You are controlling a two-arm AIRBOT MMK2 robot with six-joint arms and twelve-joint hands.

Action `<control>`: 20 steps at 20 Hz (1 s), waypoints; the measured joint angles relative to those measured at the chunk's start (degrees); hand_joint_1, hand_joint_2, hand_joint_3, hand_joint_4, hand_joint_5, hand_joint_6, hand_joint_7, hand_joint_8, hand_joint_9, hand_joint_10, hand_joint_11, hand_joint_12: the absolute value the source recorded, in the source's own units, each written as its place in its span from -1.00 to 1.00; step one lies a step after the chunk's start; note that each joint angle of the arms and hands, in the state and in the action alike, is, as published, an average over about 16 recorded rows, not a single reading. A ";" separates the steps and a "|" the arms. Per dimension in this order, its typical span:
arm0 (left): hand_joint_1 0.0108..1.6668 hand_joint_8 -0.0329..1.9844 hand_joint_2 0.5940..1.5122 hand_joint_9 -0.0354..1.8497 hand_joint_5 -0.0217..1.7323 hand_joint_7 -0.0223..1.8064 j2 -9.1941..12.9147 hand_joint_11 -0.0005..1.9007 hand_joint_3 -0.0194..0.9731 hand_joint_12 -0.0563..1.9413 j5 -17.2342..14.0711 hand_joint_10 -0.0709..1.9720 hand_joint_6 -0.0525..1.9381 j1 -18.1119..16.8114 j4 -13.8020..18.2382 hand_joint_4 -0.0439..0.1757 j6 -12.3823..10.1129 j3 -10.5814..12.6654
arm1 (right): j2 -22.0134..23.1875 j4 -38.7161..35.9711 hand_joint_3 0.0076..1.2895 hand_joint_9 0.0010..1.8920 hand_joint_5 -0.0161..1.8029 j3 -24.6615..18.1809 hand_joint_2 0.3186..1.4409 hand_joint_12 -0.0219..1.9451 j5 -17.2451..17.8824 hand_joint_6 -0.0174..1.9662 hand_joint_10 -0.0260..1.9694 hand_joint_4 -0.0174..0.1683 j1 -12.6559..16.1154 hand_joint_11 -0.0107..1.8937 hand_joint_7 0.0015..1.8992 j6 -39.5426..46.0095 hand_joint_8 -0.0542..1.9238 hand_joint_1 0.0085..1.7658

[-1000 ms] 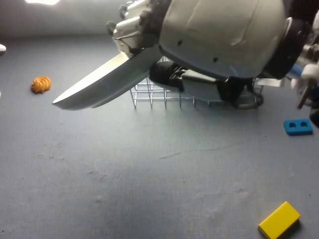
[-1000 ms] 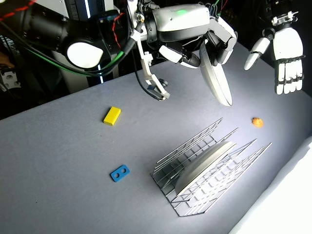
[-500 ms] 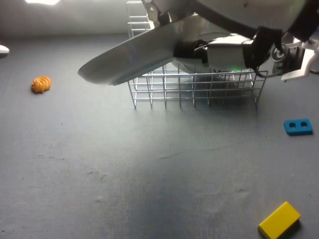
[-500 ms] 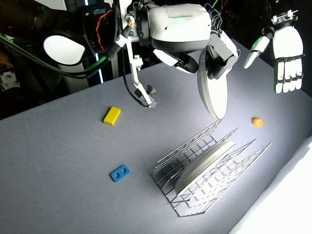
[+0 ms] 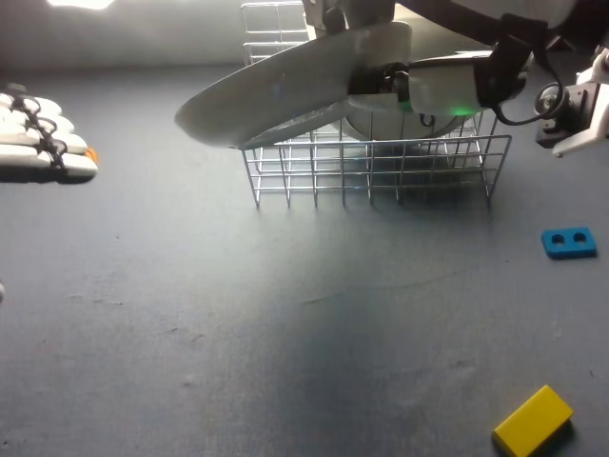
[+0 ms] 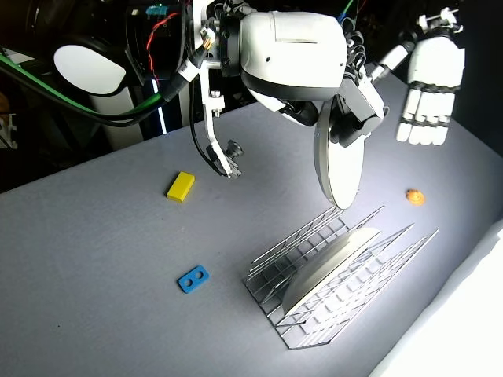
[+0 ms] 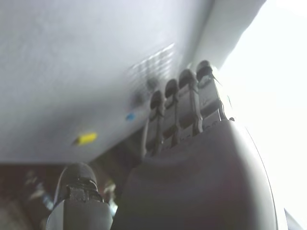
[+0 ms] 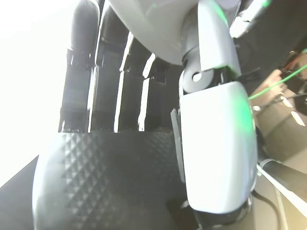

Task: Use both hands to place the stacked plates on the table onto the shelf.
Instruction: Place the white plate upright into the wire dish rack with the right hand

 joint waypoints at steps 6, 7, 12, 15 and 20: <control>-0.99 -0.96 -0.03 -0.89 -0.82 -0.86 0.44 -0.96 -0.94 -0.92 -10.97 -0.92 -0.94 0.83 2.53 -0.55 0.25 -1.20 | 0.07 6.19 -0.99 0.10 0.01 1.00 0.21 0.38 -4.42 -0.03 -0.17 -0.76 2.05 -0.21 0.05 0.00 0.09 0.36; -0.99 -0.96 -0.03 -0.89 -0.82 -0.86 0.53 -0.96 -0.94 -0.91 -12.42 -0.92 -0.94 0.78 2.89 -0.56 0.30 -1.45 | 0.00 7.30 -0.99 0.09 0.01 1.24 0.21 0.39 -5.17 -0.03 -0.16 -0.76 2.41 -0.21 0.05 0.00 0.10 0.36; -0.99 -0.96 -0.03 -0.89 -0.81 -0.86 1.06 -0.97 -0.94 -0.90 -18.10 -0.92 -0.94 -0.82 4.96 -0.59 0.55 -3.13 | -0.76 13.29 -0.99 0.07 0.01 2.95 0.21 0.42 -9.24 -0.03 -0.12 -0.75 4.54 -0.23 0.05 -0.14 0.11 0.36; -0.99 -0.96 -0.03 -0.88 -0.81 -0.86 1.42 -0.97 -0.94 -0.89 -20.36 -0.92 -0.94 -2.93 6.53 -0.60 0.70 -4.35 | -1.51 16.75 -0.99 0.06 0.00 4.26 0.22 0.45 -11.67 -0.02 -0.10 -0.76 5.83 -0.24 0.04 -0.34 0.12 0.36; -0.99 -0.96 -0.03 -0.89 -0.82 -0.87 1.90 -0.98 -0.94 -0.90 -23.01 -0.92 -0.94 -7.20 10.36 -0.62 0.74 -6.13 | -2.94 21.68 -0.99 0.04 -0.02 6.52 0.24 0.44 -15.09 0.01 -0.09 -0.75 7.38 -0.25 0.03 -0.74 0.13 0.36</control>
